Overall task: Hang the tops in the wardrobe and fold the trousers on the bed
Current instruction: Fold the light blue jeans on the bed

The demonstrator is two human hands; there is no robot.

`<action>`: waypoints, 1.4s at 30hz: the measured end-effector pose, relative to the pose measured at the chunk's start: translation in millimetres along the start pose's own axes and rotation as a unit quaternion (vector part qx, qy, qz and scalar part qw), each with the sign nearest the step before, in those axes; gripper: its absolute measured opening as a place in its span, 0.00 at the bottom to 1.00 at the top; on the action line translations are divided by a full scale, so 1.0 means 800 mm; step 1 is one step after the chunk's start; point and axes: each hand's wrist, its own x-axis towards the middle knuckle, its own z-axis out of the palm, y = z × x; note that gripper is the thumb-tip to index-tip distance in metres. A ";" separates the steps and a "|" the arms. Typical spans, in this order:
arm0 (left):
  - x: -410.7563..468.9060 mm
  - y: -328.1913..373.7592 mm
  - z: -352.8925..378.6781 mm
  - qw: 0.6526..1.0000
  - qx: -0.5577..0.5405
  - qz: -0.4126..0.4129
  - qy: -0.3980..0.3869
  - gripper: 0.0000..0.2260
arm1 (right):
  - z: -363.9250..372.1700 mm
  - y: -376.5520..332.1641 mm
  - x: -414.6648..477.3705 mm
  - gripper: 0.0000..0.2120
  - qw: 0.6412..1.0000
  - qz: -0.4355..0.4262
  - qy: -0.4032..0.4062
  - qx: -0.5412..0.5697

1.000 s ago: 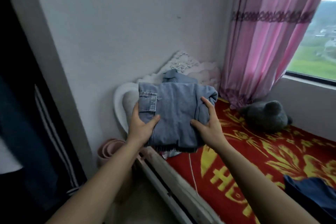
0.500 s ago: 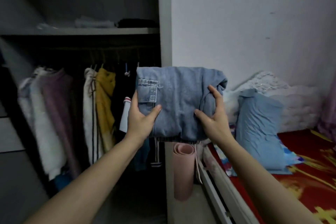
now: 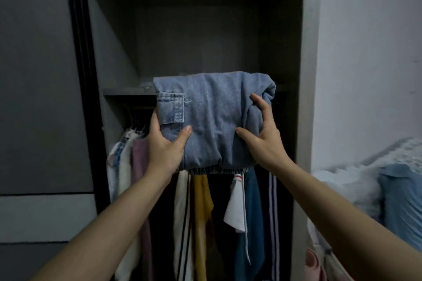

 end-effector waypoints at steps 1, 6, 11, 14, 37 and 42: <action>0.025 -0.009 -0.017 1.000 0.003 0.011 0.004 0.30 | 0.025 -0.002 0.018 0.37 1.000 -0.011 -0.001 0.007; 0.143 -0.041 -0.075 0.999 0.016 0.049 0.019 0.29 | 0.122 -0.013 0.111 0.37 0.998 -0.062 0.018 0.020; 0.261 -0.046 -0.072 0.992 0.016 0.122 0.020 0.29 | 0.156 -0.024 0.217 0.37 0.990 -0.127 0.058 0.014; 0.338 -0.047 -0.056 0.989 0.000 0.150 0.016 0.34 | 0.160 -0.028 0.284 0.36 0.983 -0.166 0.082 -0.003; 0.743 -0.212 -0.047 0.992 0.065 0.046 0.101 0.27 | 0.353 0.111 0.719 0.39 0.993 -0.107 -0.030 0.027; 0.794 -0.259 -0.086 0.981 0.177 -0.057 0.050 0.24 | 0.418 0.146 0.753 0.32 0.996 0.027 -0.078 0.018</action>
